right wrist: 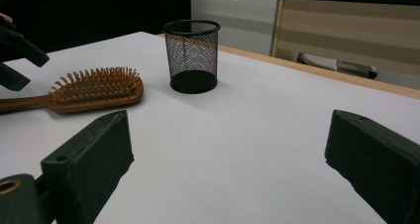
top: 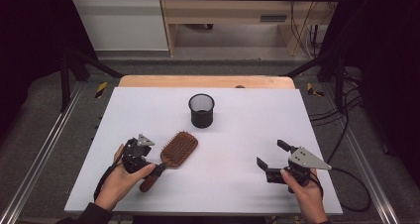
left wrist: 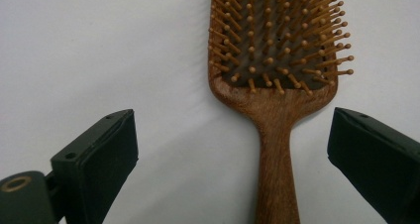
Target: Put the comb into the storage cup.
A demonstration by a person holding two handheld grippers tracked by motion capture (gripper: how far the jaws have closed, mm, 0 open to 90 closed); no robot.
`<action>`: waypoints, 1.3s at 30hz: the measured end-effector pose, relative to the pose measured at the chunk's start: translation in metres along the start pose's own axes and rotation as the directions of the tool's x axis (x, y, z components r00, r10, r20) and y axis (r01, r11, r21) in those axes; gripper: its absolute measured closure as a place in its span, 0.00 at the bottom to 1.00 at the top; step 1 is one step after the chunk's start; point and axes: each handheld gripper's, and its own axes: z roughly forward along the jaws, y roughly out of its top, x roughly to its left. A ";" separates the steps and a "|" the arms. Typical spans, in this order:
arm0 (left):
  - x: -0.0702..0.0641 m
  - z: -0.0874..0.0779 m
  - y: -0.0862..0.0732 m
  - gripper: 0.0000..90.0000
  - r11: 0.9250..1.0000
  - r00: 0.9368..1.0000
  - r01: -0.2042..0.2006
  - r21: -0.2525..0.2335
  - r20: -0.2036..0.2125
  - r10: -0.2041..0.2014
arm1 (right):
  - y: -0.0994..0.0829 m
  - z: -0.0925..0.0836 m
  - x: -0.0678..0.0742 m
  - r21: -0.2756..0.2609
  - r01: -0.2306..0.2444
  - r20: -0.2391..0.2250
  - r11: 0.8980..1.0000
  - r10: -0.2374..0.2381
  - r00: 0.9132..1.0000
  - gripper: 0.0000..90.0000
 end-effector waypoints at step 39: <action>-0.013 0.022 0.007 0.50 0.985 0.995 -0.070 0.161 0.086 0.057 | -0.001 0.002 -0.001 0.014 -0.001 -0.001 1.000 0.001 1.000 0.05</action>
